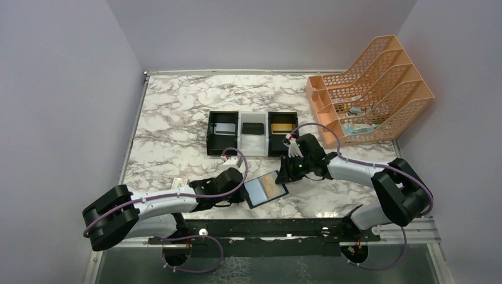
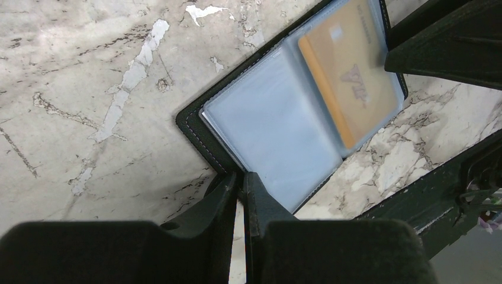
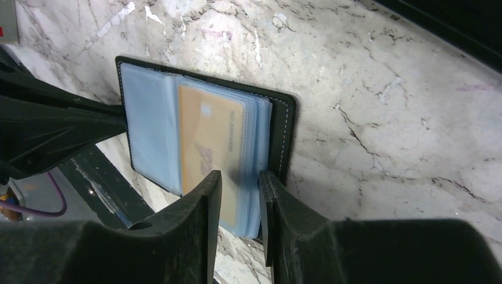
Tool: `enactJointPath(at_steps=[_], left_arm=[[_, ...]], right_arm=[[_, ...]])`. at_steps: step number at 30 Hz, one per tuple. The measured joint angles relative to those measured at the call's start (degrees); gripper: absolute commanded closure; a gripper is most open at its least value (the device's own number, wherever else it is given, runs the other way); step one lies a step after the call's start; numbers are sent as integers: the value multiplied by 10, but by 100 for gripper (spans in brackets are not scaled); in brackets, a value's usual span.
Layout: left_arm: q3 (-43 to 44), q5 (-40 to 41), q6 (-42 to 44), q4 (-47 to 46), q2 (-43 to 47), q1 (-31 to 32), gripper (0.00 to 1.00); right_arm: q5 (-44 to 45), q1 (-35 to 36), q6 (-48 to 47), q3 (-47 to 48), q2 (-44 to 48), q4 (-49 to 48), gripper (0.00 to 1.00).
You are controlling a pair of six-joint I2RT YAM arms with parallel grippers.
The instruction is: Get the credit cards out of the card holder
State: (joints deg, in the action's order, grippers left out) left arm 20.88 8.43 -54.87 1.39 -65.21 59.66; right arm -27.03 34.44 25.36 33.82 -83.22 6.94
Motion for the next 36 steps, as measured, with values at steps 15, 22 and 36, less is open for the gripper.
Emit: enactJointPath(at_steps=[15,22,36], left_arm=[[3,0,6,5,-1,0,87],[3,0,6,5,-1,0,87],[7,0,6,7,-5,0,87]], right_arm=[[-19,0,-19,12,52,21,67],[-43,0,-16,0,-3,-1,67],[-81,0,-9,-11,-11,-42,68]])
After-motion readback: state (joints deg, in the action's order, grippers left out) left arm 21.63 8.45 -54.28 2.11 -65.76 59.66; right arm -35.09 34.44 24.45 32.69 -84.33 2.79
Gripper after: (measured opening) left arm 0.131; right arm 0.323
